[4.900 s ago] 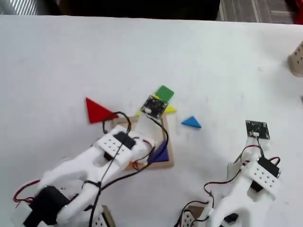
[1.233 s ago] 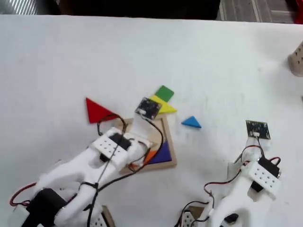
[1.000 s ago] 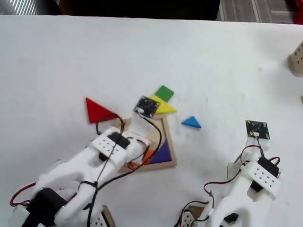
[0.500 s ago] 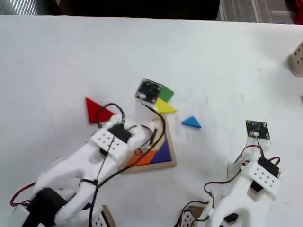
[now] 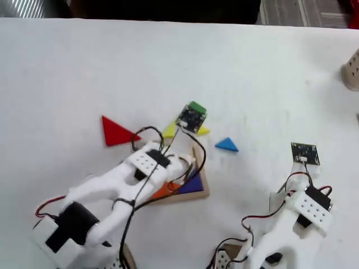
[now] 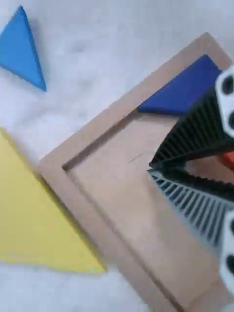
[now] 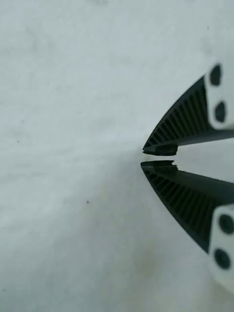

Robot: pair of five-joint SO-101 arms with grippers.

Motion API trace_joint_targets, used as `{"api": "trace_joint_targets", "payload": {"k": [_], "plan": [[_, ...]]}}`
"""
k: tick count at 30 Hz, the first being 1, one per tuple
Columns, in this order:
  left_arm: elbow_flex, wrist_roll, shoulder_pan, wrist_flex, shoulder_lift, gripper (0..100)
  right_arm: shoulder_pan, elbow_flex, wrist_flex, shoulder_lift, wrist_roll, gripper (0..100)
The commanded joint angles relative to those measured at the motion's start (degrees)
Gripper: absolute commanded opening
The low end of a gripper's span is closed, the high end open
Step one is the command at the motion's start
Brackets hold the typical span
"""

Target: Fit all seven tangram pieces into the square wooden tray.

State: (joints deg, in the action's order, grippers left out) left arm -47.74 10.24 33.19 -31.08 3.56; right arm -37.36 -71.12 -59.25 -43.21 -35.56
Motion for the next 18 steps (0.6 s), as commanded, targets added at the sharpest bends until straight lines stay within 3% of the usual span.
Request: {"api": "trace_joint_targets", "payload": {"k": [1,11,18], "plan": [[3.25,-0.18,1.01,-1.05,-0.13,2,0.75,0.18,0.66,-1.27,-0.53,2.7],[3.16,-0.26,5.85,-8.97,4.0,2,0.75,0.18,0.66,-1.27,-0.53,2.9],[4.31,-0.26,5.23,-8.35,4.26,2,0.75,0.18,0.66,-1.27,-0.53,2.9]]}}
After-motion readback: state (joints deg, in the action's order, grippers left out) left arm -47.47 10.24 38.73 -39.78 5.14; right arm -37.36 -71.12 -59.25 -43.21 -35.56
